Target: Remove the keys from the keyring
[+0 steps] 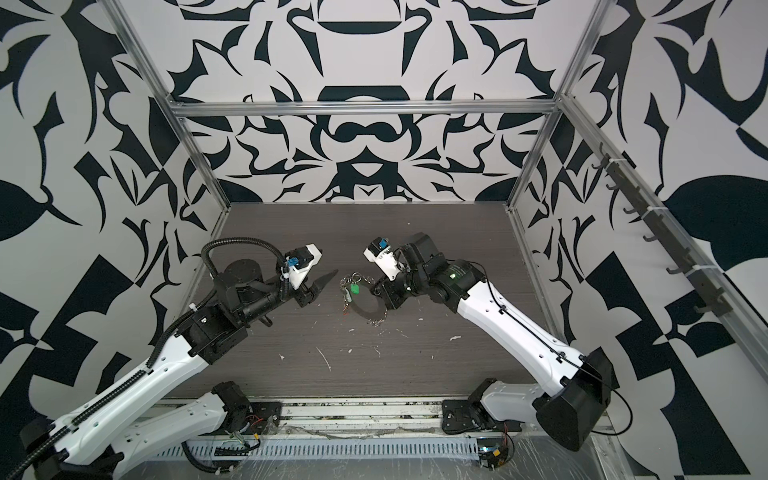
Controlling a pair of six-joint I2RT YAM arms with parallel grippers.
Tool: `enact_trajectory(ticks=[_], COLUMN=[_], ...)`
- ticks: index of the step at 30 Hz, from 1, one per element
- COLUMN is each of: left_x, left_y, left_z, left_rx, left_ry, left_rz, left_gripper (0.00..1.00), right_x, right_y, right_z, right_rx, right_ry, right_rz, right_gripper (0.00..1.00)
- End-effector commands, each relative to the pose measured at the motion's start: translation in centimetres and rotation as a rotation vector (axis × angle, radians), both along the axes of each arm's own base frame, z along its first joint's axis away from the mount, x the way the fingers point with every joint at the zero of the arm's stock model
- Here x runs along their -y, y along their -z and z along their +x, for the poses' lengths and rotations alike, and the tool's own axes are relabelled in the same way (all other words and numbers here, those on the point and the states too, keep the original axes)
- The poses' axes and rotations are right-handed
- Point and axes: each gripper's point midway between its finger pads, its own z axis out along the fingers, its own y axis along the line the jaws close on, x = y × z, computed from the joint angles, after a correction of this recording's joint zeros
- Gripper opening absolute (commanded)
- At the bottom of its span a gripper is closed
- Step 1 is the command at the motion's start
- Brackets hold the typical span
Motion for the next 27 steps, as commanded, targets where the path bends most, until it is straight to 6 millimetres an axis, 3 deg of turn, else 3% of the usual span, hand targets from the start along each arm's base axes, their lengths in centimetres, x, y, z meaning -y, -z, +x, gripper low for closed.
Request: enact_trajectory(ticks=[1, 13, 27], left_x=[-0.5, -0.6, -1.4], left_y=[0.5, 0.3, -1.1], left_z=[0.0, 0.0, 1.7], left_rx=[-0.019, -0.053, -0.116], left_ry=[-0.017, -0.027, -0.137], left_rz=[-0.013, -0.023, -0.048], left_gripper=[0.63, 0.62, 0.60], right_x=[-1.6, -2.8, -4.4], right_y=[-2.0, -2.2, -1.2], right_z=[0.7, 3.4, 6.8], right_rx=[-0.008, -0.049, -0.068], right_ry=[-0.023, 0.020, 0.057], right_rz=[0.123, 0.211, 0.279], right_gripper=[0.00, 0.00, 0.00])
